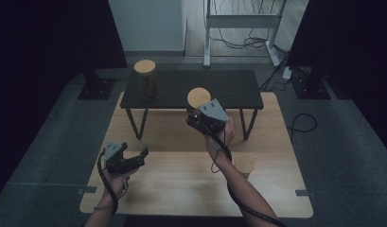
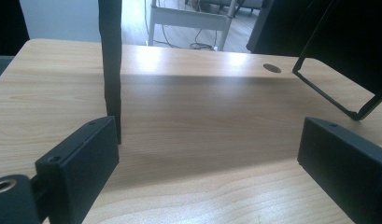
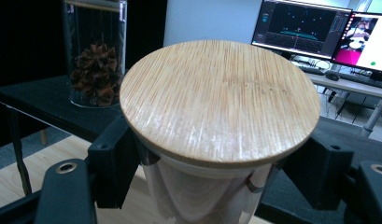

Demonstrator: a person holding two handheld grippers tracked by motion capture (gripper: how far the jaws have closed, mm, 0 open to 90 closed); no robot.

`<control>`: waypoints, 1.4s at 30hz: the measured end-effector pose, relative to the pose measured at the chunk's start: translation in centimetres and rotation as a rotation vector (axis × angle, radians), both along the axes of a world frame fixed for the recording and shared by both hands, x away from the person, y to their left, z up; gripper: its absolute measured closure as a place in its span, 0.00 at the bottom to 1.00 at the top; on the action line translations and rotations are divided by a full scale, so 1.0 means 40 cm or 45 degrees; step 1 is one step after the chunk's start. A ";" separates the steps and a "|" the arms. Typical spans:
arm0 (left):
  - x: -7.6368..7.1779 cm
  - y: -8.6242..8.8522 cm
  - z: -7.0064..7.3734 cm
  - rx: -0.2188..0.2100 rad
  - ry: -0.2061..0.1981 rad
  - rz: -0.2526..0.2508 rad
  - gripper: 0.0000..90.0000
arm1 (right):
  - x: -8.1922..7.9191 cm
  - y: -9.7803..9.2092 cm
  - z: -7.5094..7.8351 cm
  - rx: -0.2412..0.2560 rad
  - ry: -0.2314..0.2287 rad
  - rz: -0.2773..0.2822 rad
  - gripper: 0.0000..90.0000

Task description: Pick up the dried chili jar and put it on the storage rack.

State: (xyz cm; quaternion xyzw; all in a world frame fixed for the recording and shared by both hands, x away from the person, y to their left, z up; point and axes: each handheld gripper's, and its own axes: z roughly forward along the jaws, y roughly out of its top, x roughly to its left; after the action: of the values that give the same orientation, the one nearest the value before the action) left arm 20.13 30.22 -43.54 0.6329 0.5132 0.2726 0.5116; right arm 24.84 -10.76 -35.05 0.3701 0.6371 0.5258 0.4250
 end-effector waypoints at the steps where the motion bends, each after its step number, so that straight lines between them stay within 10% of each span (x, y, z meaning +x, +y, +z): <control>1: 0.000 0.001 0.000 0.000 0.000 0.000 0.05 | 0.001 0.001 0.002 0.000 -0.001 -0.001 0.28; 42: 0.002 0.011 0.000 -0.003 0.002 0.017 0.05 | 0.094 0.036 0.031 0.008 -0.009 -0.048 0.28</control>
State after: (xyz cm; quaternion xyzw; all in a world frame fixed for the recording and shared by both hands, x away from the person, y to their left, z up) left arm 20.21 30.64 -43.55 0.6290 0.5181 0.2750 0.5102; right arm 28.58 -9.32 -33.82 0.3816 0.6268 0.5210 0.4359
